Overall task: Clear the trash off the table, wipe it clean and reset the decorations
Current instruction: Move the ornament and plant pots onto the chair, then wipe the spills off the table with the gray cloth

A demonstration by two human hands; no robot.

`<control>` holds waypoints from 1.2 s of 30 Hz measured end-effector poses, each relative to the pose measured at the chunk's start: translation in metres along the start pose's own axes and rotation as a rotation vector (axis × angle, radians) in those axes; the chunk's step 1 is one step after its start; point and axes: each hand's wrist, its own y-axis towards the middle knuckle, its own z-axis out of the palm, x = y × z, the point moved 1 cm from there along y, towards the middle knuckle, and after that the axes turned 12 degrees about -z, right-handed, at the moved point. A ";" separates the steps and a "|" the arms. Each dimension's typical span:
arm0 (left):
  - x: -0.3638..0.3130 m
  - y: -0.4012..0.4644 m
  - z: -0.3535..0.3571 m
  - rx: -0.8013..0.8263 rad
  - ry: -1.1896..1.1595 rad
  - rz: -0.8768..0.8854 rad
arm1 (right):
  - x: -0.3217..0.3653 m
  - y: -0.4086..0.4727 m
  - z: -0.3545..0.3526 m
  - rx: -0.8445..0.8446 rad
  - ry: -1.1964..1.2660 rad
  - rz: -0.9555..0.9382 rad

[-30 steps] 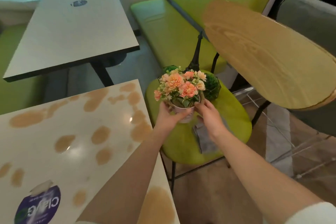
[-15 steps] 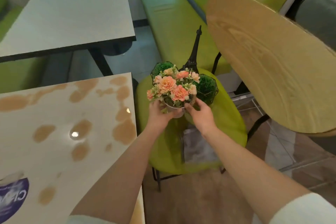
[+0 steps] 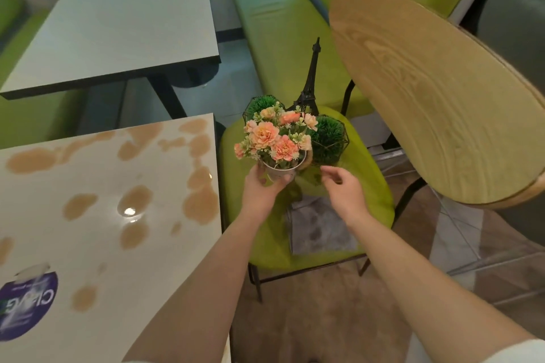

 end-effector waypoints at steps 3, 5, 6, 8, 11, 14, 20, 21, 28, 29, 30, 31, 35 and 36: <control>0.013 -0.012 0.006 -0.050 0.104 -0.041 | -0.033 -0.020 -0.013 -0.058 -0.186 0.055; 0.027 -0.023 0.013 -0.073 0.247 -0.060 | -0.051 -0.036 -0.017 -0.048 -0.320 0.127; 0.034 -0.029 0.016 -0.057 0.317 -0.067 | -0.056 -0.043 -0.017 -0.031 -0.362 0.175; 0.048 -0.045 0.023 -0.006 0.452 -0.061 | -0.062 -0.056 -0.016 -0.009 -0.385 0.249; 0.062 -0.065 0.029 0.009 0.617 -0.003 | -0.060 -0.065 -0.016 0.000 -0.289 0.306; 0.071 -0.074 0.030 -0.032 0.658 0.056 | -0.063 -0.064 -0.017 0.058 -0.212 0.374; 0.077 -0.089 0.024 -0.041 0.541 -0.041 | -0.055 -0.075 -0.021 0.132 0.004 0.397; 0.079 -0.091 0.022 -0.038 0.542 -0.064 | -0.049 -0.079 -0.020 0.120 0.050 0.353; 0.089 -0.110 -0.002 -0.069 0.371 -0.075 | -0.006 -0.108 -0.011 0.246 0.212 0.175; 0.089 -0.113 -0.006 -0.081 0.323 -0.066 | -0.001 -0.112 -0.008 0.282 0.192 0.170; 0.088 -0.118 -0.011 -0.074 0.268 -0.060 | 0.005 -0.116 -0.005 0.323 0.178 0.165; 0.087 -0.123 -0.017 -0.059 0.205 -0.048 | 0.010 -0.121 -0.001 0.371 0.174 0.159; 0.087 -0.156 -0.044 0.039 0.015 -0.079 | 0.018 -0.139 0.016 0.541 0.277 0.167; 0.090 -0.164 -0.055 0.041 0.015 -0.091 | 0.020 -0.144 0.023 0.569 0.298 0.183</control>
